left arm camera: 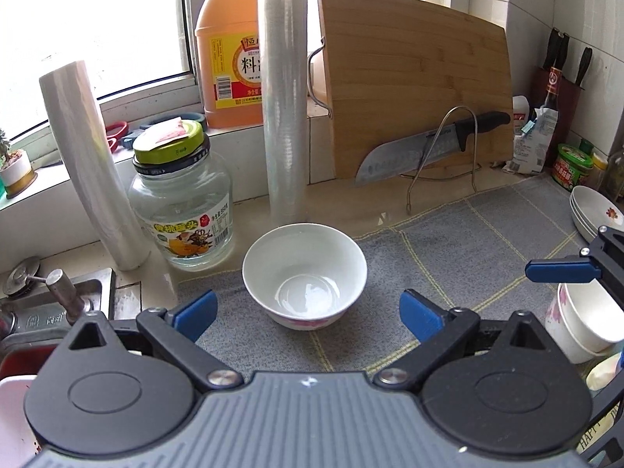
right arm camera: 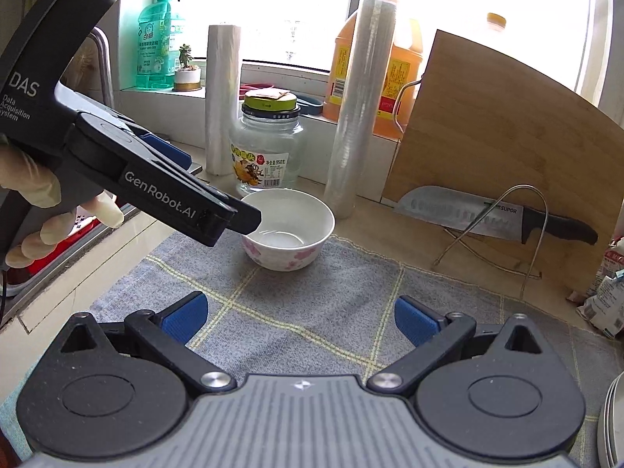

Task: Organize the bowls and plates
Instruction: 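Withdraw the right tool toward the remaining floral bowl, then grasp the pink-floral bowl's rim by the jar with the right tool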

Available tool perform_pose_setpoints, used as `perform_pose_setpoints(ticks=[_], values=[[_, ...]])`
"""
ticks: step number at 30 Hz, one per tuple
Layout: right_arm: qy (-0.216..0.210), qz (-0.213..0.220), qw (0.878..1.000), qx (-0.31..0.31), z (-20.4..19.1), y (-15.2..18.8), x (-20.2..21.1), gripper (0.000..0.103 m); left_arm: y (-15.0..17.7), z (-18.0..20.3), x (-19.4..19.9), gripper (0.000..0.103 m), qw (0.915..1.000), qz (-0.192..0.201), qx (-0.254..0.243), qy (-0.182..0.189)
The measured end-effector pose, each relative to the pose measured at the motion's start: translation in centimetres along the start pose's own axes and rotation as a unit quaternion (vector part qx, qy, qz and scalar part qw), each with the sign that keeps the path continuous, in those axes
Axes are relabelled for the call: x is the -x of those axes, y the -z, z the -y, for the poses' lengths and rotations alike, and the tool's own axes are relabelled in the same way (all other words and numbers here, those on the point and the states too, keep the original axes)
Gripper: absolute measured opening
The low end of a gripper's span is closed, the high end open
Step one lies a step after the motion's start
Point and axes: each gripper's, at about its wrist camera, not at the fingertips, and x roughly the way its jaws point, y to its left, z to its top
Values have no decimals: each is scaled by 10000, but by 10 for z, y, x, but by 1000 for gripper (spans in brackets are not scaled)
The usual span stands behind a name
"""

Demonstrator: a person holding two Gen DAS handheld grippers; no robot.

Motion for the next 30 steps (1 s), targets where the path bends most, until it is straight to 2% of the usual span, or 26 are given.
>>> perform_pose_setpoints(ticks=[10,23,30], values=[[87,24,9999,-86,-11,-11,-36,103,-16,-15,-36,99,9995,-213,-231,-12],[98,-110,9997,-192,-2,-21,-78,103,-29,-26,-85,99,9968,-527,-532,292],[21,-210,9996,-164,-1,-23,-100,103,-30,-35,-103,96,9953,-693,-462,487]])
